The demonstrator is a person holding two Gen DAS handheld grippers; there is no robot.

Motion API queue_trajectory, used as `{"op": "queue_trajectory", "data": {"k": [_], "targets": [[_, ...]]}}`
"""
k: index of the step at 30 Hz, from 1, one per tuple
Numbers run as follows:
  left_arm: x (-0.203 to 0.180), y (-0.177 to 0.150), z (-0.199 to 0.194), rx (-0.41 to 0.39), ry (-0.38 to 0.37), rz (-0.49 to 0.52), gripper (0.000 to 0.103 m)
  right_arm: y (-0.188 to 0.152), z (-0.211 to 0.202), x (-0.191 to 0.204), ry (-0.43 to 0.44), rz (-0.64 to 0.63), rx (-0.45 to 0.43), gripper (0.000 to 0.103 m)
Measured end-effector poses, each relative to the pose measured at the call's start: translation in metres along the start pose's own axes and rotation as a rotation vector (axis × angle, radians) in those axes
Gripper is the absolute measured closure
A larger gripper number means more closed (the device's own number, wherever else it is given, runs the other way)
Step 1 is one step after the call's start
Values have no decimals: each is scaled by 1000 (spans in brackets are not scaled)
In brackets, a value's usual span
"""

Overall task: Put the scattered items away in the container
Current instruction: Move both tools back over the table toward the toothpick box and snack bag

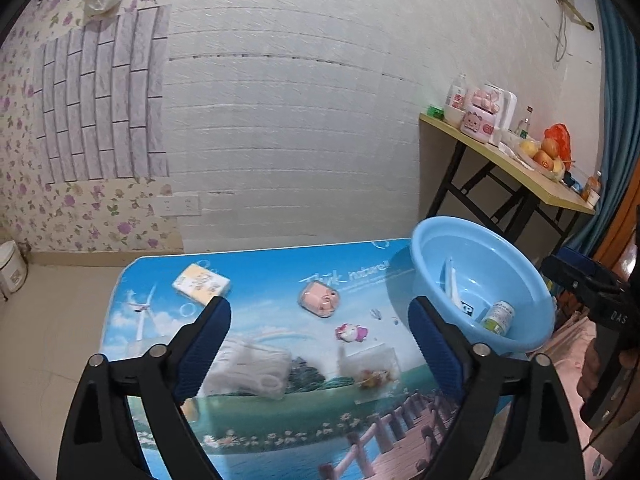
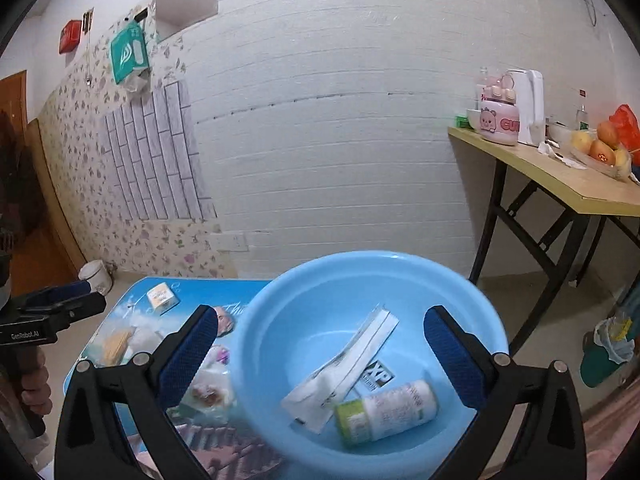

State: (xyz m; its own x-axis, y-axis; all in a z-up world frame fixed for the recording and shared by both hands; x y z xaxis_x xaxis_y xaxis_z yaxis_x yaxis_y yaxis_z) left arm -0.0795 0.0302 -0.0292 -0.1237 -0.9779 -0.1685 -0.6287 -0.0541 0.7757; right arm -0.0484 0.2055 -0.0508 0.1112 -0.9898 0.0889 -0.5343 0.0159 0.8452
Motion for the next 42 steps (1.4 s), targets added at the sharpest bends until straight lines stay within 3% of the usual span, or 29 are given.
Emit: {"op": "queue_trajectory", "data": {"k": [2,4,8,13,18,24,31,42], "targets": [[10,-2,-4,-6,21,-8,7,-2,-3,9,-32,-9,-5,0],[20,-5,-8,-11,39,-17,6,-1,-3,24,-6,-28,-10,0],[42,-15,-14,-3,60,-41,6,-18,4,57,3,-69,71,0],[68,-31,-18,26,96,-47,6,-33,-2,108,79,-126,65,0],[89,-43,-19,40,127,-48,6,-51,7,149,90,-178,94,0],[110,-54,-14,59,143,-90,6,-66,30,155,79,-163,149,0],[119,-61,-2,89,143,-117,6,-85,47,156,78,-52,214,0],[141,-80,30,148,208,-154,6,-110,89,150,7,36,317,0]]}}
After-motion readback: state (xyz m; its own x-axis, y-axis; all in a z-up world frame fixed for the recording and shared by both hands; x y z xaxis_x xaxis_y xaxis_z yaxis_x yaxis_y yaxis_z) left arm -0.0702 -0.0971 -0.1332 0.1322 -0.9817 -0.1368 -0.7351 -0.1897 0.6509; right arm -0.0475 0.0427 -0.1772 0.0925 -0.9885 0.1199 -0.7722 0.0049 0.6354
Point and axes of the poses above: each gripper's, at about its wrist camera, not at the fingertips, and z roughly the way its jaws point, x to its left, y to its top, the point moved 9 cm from there along z, roughly the way its jaws point
